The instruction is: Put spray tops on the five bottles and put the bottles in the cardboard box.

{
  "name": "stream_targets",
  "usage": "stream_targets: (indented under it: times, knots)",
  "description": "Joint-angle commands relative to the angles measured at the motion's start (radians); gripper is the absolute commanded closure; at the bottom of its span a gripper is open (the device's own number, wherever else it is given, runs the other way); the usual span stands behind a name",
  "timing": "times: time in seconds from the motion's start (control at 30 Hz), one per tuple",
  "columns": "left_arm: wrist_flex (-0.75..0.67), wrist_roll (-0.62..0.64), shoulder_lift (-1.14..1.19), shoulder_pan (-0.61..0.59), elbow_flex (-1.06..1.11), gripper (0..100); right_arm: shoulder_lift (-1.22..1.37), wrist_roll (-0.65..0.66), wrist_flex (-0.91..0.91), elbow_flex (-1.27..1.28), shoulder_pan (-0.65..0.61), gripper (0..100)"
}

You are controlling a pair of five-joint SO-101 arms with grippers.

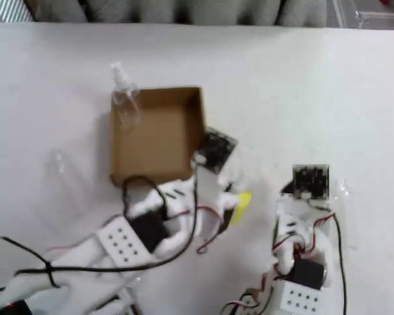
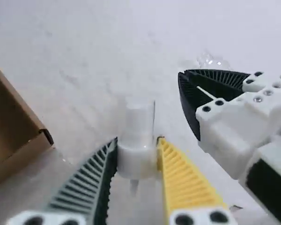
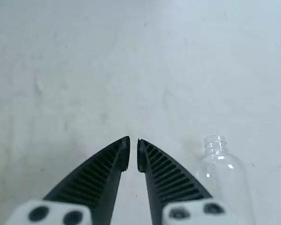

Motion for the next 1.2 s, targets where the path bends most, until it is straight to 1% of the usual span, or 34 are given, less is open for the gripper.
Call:
stream_targets:
  times: [0.0, 0.07, 0.1, 0.23, 0.3, 0.37, 0.53, 0.6, 0.7, 0.8, 0.9, 0.97, 1.07, 1.17]
  knots:
    - [-0.112, 0.028, -0.025, -0.071, 0.029, 98, -0.008, 0.011, 0.001, 0.005, 0.008, 98.4]
    - [-0.155, 0.028, -0.025, -0.088, 0.064, 97, -0.008, 0.011, 0.001, 0.005, 0.008, 98.4]
    - [-0.172, 0.028, -0.025, -0.093, 0.077, 96, -0.008, 0.011, 0.001, 0.005, 0.007, 98.4]
    - [-0.17, 0.034, -0.025, -0.085, 0.118, 79, -0.008, 0.011, -0.002, 0.005, 0.007, 98.4]
    - [-0.173, 0.035, -0.025, -0.081, 0.133, 73, -0.008, 0.011, -0.002, 0.005, 0.007, 98.4]
    - [-0.173, 0.035, -0.027, -0.081, 0.137, 71, -0.008, 0.011, -0.004, 0.005, 0.007, 98.4]
    - [-0.161, 0.034, -0.036, -0.087, 0.137, 71, -0.007, 0.011, -0.004, 0.005, 0.007, 98.4]
    - [-0.1, 0.026, -0.05, -0.096, 0.121, 71, -0.007, 0.011, -0.004, 0.005, 0.007, 98.4]
    - [0.048, 0.018, -0.127, -0.142, 0.078, 71, -0.007, 0.011, -0.004, 0.005, 0.007, 98.4]
    - [0.222, -0.069, -0.239, -0.222, 0.029, 71, -0.007, 0.011, -0.004, 0.005, 0.007, 98.4]
    - [0.365, -0.186, -0.366, -0.32, -0.014, 71, -0.007, 0.011, -0.004, 0.005, 0.007, 98.4]
    - [0.45, -0.239, -0.453, -0.387, -0.049, 71, -0.007, 0.011, -0.004, 0.005, 0.007, 98.4]
    - [0.588, -0.27, -0.567, -0.515, -0.123, 71, -0.004, 0.011, -0.002, 0.005, 0.007, 98.4]
    - [0.72, -0.273, -0.638, -0.665, -0.178, 71, -0.004, 0.011, 0.001, 0.005, 0.007, 98.4]
